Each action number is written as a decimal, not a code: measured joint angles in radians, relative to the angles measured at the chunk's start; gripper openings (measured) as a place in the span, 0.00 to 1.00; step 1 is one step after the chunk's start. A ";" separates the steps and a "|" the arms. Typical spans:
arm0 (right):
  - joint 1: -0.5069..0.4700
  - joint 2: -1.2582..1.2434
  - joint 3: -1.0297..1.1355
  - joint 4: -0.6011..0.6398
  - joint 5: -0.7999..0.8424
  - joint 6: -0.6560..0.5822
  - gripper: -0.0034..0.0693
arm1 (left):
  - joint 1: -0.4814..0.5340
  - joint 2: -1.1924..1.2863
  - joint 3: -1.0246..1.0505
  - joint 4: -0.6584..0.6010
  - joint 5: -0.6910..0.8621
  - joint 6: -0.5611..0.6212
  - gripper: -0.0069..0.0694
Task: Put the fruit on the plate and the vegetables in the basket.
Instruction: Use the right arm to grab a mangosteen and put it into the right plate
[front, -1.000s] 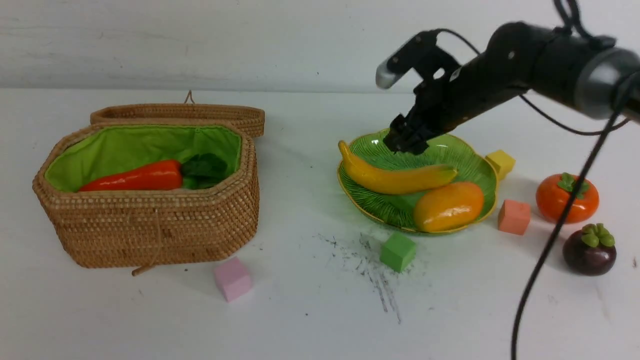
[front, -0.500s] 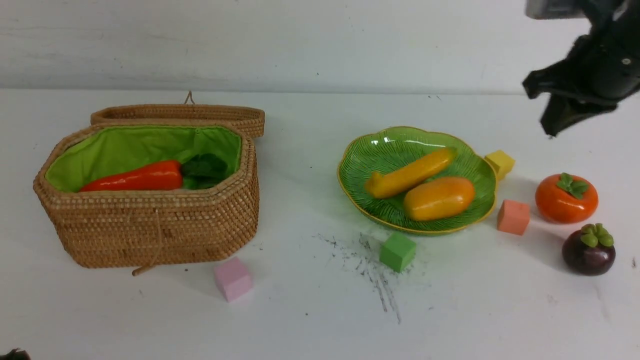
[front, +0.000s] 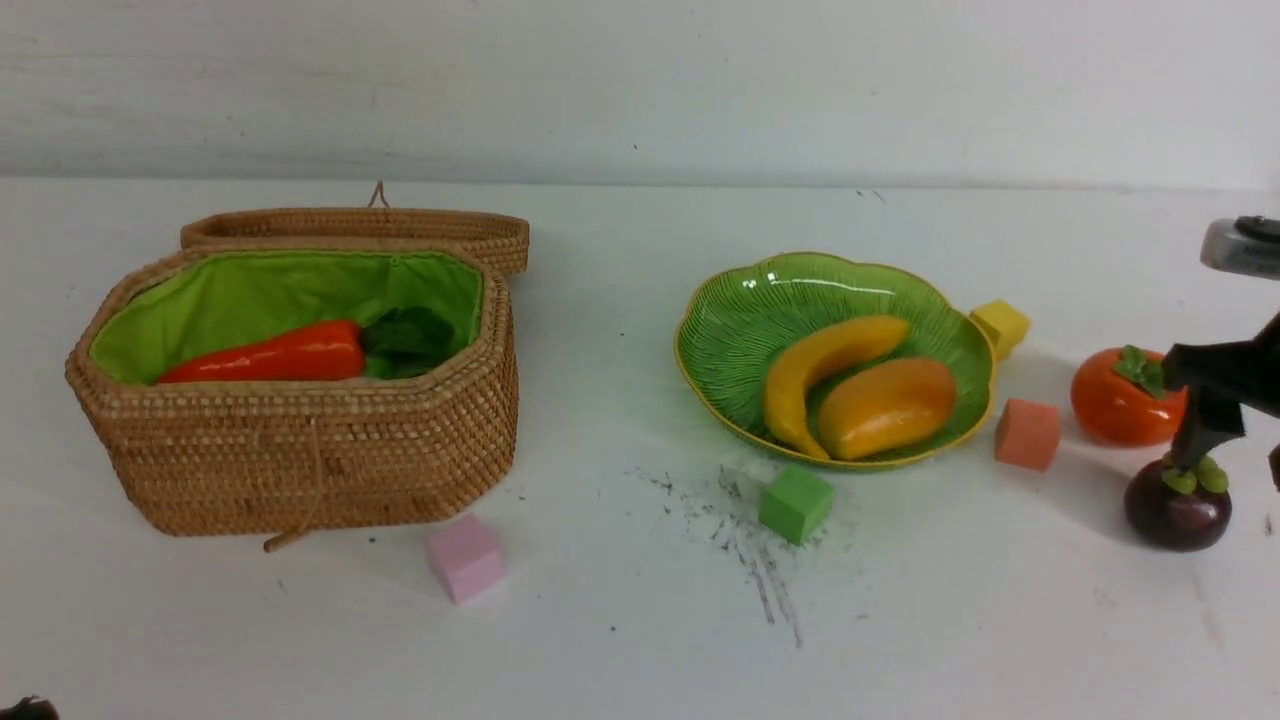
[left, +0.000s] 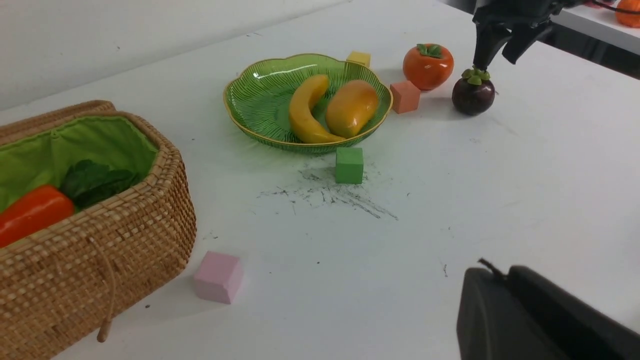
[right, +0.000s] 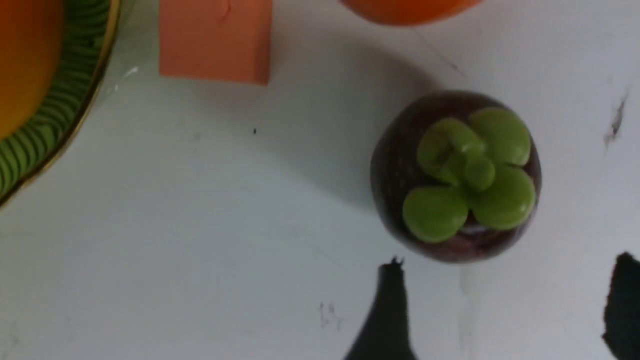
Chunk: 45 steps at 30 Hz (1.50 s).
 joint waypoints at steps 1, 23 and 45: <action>0.000 0.013 0.004 0.000 -0.025 0.010 0.93 | 0.000 0.000 0.000 0.002 0.000 0.000 0.13; 0.000 0.213 0.006 -0.012 -0.179 0.007 0.83 | 0.000 0.000 0.000 0.007 0.003 0.000 0.14; 0.395 0.107 -0.099 0.314 -0.477 -0.278 0.83 | 0.000 0.000 0.000 -0.001 -0.108 0.000 0.14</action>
